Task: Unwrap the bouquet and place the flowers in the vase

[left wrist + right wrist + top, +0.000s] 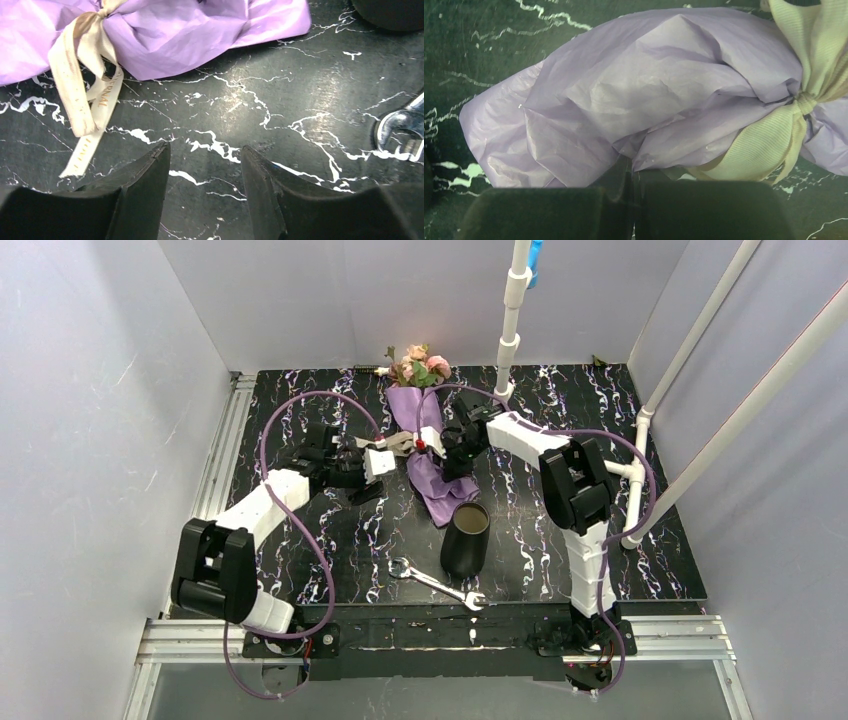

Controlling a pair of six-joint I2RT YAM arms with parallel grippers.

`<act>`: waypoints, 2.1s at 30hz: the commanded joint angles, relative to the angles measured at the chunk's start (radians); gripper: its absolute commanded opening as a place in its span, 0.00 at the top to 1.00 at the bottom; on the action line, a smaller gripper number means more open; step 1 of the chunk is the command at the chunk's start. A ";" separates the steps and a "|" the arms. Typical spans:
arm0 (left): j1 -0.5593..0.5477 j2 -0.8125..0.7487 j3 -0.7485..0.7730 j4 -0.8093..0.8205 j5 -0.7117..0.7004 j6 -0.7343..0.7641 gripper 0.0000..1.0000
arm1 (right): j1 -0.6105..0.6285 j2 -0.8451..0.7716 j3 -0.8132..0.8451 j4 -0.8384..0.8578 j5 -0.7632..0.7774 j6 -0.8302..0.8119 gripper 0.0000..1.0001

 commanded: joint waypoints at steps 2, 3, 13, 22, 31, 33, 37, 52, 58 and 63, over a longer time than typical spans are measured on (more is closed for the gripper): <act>-0.025 0.026 -0.003 0.095 -0.028 0.024 0.49 | -0.011 -0.086 -0.056 0.006 -0.057 -0.144 0.99; -0.026 0.026 -0.004 0.096 -0.032 0.028 0.49 | -0.011 -0.077 -0.036 -0.026 -0.062 -0.160 0.99; -0.029 -0.103 -0.084 0.063 -0.048 0.015 0.50 | -0.044 -0.128 -0.077 -0.097 -0.071 -0.295 0.99; -0.034 -0.103 -0.093 0.102 -0.095 -0.011 0.47 | -0.029 -0.117 -0.069 -0.096 -0.095 -0.470 0.99; -0.035 -0.049 -0.050 0.158 -0.103 -0.053 0.47 | -0.020 -0.043 0.006 -0.004 -0.110 -0.441 0.99; -0.037 -0.046 -0.057 0.155 -0.096 -0.027 0.47 | -0.014 -0.018 0.044 -0.019 -0.119 -0.436 0.99; -0.037 0.001 -0.045 0.161 -0.106 -0.009 0.48 | -0.008 0.030 0.105 -0.059 -0.124 -0.442 0.99; -0.037 0.177 0.061 0.276 -0.150 -0.162 0.49 | -0.060 0.028 0.200 0.114 -0.152 0.141 0.23; -0.037 0.143 0.109 0.288 -0.143 -0.287 0.51 | -0.078 0.038 0.219 0.143 -0.190 0.277 0.23; -0.050 0.136 0.150 0.191 -0.084 -0.295 0.51 | -0.077 0.056 0.233 0.139 -0.225 0.334 0.22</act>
